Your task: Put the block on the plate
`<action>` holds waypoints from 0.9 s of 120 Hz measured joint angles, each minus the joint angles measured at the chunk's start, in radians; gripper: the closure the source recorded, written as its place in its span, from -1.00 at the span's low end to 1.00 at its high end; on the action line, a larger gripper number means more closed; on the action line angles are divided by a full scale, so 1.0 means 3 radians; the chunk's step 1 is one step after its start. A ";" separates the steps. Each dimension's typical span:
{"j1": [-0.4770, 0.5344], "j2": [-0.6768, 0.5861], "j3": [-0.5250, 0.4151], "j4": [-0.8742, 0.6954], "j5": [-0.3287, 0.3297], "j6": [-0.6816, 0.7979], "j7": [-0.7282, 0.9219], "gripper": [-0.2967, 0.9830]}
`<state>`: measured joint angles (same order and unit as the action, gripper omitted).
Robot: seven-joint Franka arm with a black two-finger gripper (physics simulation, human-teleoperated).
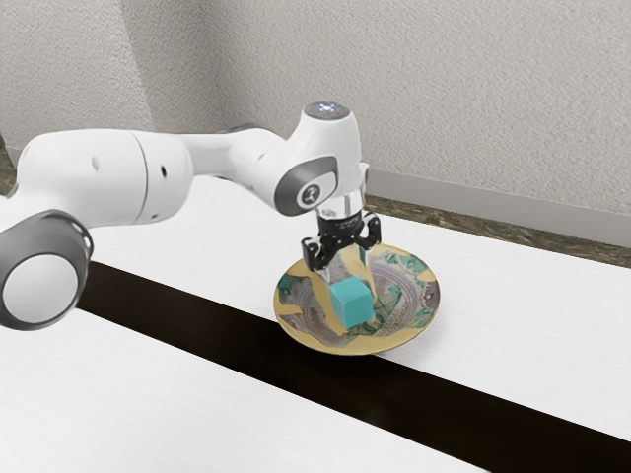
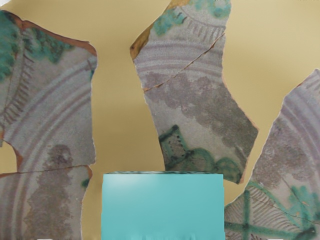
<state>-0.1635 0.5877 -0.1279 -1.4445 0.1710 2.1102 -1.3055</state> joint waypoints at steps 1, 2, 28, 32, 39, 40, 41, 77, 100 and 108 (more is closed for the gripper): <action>0.0000 -0.0005 0.0001 -0.0004 0.0000 -0.0001 -0.0004 -0.34; 0.0000 -0.0013 0.0002 -0.0013 0.0000 -0.0002 -0.0008 -0.34; -0.0028 -0.0460 0.0117 -0.0306 -0.0177 -0.0039 -0.0013 -0.47; -0.0030 -0.0528 0.0191 -0.0314 -0.0194 -0.0073 0.0041 -0.48; -0.0032 -0.0643 0.0310 -0.0319 -0.0214 -0.0151 0.0169 -0.49; -0.0032 -0.0658 0.0327 -0.0320 -0.0216 -0.0162 0.0192 -0.49; -0.0031 -0.0671 0.0342 -0.0321 -0.0218 -0.0173 0.0215 -0.49; -0.0056 -0.1080 0.0798 -0.0449 -0.0225 -0.0486 0.1495 -0.53; -0.0028 -0.1657 0.0879 -0.1025 -0.0176 -0.0555 0.2184 -0.53; -0.0020 -0.1769 0.0883 -0.1110 -0.0159 -0.0570 0.2376 -0.53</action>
<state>-0.1695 0.0569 0.1371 -1.7775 0.1233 1.9393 -0.5927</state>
